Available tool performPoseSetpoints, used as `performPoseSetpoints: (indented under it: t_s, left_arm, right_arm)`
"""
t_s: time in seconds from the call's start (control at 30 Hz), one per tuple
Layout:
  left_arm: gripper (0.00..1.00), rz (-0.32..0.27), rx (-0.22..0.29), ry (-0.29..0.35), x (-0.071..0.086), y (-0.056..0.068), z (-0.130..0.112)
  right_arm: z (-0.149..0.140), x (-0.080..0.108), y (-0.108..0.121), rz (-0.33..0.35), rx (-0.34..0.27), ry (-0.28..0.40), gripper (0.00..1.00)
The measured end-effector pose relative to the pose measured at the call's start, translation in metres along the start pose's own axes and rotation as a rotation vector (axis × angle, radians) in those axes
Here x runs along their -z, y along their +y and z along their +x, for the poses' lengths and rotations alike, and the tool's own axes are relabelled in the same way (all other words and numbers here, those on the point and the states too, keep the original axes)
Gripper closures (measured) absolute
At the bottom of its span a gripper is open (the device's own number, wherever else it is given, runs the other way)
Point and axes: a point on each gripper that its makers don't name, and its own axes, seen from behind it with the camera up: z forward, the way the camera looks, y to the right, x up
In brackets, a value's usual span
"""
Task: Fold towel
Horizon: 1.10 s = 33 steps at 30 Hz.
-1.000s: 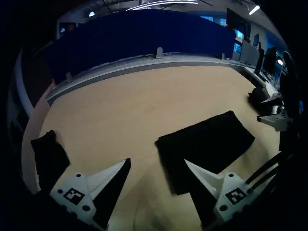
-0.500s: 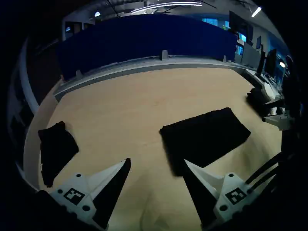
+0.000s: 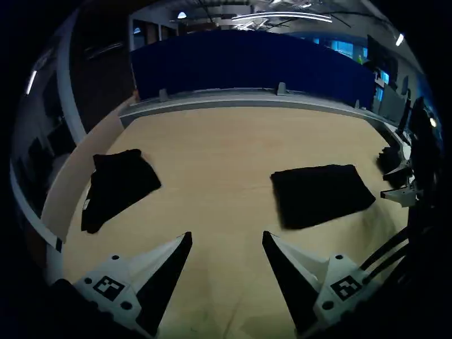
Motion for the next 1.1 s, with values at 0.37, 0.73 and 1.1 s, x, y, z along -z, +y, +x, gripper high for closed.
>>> performPoseSetpoints:
  t_s: [0.37, 0.73, 1.1]
  left_arm:
    - [0.08, 0.049, 0.043, 0.007, 0.021, -0.017, -0.014]
    - [0.08, 0.047, 0.033, 0.014, 0.033, -0.017, -0.012]
    - [0.08, 0.042, 0.038, 0.013, 0.033, -0.016, -0.013]
  right_arm:
    - [-0.012, -0.015, -0.007, 0.045, 0.067, -0.055, 0.1]
    - [-0.043, -0.03, -0.004, 0.069, 0.065, -0.122, 0.44]
    - [-0.046, -0.035, -0.006, 0.073, 0.038, -0.127, 0.85]
